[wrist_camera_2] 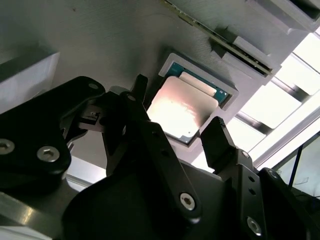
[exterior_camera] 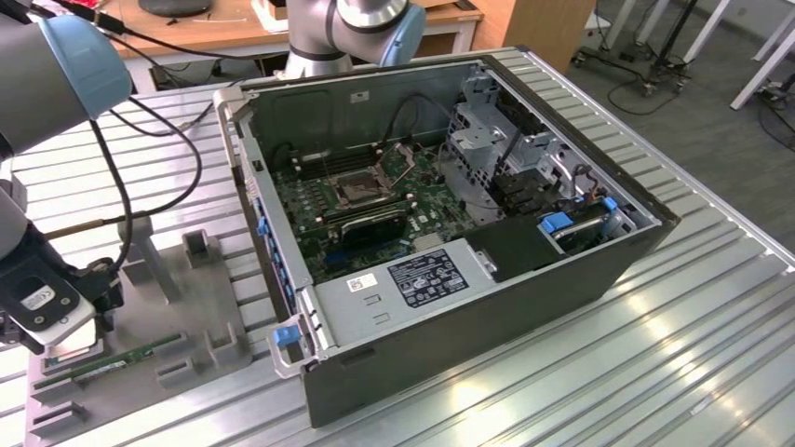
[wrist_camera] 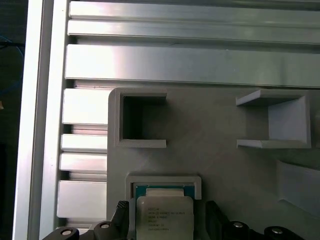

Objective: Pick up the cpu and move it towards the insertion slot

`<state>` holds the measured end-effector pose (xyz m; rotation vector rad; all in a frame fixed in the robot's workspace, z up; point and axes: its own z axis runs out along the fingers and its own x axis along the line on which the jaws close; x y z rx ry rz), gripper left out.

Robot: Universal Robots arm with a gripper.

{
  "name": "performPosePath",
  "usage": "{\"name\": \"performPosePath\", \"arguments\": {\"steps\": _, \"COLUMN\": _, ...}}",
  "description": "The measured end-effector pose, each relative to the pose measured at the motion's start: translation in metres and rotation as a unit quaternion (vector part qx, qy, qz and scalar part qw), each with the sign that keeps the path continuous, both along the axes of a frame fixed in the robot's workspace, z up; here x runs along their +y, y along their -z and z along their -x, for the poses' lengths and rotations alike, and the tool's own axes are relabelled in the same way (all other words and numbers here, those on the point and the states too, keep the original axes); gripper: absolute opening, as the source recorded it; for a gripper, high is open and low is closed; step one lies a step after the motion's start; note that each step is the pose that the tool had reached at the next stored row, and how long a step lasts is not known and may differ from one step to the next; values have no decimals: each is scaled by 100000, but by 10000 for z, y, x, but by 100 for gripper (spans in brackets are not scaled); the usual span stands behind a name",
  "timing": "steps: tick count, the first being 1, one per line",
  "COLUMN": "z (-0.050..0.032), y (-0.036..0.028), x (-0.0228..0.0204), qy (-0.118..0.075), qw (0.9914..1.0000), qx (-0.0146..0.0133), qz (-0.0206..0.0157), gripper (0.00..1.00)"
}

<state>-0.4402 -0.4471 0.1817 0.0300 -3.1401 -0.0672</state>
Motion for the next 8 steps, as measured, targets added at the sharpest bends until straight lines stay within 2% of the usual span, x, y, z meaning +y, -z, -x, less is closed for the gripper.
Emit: {"name": "performPosePath", "arguments": {"steps": 8, "z": 0, "y": -2, "x": 0, "qy": -2, "qw": 100000, "qx": 1, "qz": 2, "gripper": 71}}
